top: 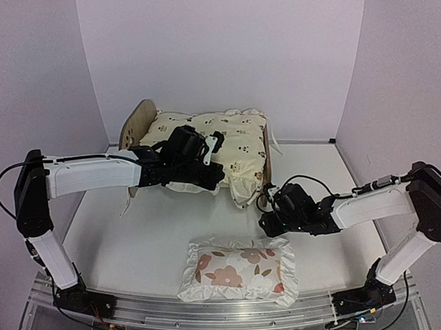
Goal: Set up the pet bed
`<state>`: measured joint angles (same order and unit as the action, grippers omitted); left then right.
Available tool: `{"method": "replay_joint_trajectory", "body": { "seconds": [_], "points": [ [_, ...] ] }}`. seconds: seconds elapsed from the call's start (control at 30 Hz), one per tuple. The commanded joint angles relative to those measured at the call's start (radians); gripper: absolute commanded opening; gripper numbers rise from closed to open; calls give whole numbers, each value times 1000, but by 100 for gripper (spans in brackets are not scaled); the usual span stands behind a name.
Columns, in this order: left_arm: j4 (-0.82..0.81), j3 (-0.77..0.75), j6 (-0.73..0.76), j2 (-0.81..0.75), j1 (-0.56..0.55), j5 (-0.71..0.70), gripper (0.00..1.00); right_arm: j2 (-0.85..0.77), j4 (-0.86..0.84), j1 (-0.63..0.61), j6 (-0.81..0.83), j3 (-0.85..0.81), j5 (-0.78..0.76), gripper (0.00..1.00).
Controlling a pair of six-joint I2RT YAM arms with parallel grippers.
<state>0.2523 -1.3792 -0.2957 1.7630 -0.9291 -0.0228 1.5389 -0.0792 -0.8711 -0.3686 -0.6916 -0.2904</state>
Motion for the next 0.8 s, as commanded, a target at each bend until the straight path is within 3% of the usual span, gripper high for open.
{"method": "replay_joint_trajectory", "body": {
  "seconds": [0.0, 0.4, 0.77],
  "points": [
    [11, -38, -22, -67, 5, 7, 0, 92, 28, -18, 2, -114, -44, 43],
    [10, -33, -25, -135, 6, -65, 0, 380, 200, -24, -59, -425, -296, 41],
    [5, -11, -20, -171, 6, -82, 0, 497, 222, -21, -12, -519, -433, 40]
  ]
}}
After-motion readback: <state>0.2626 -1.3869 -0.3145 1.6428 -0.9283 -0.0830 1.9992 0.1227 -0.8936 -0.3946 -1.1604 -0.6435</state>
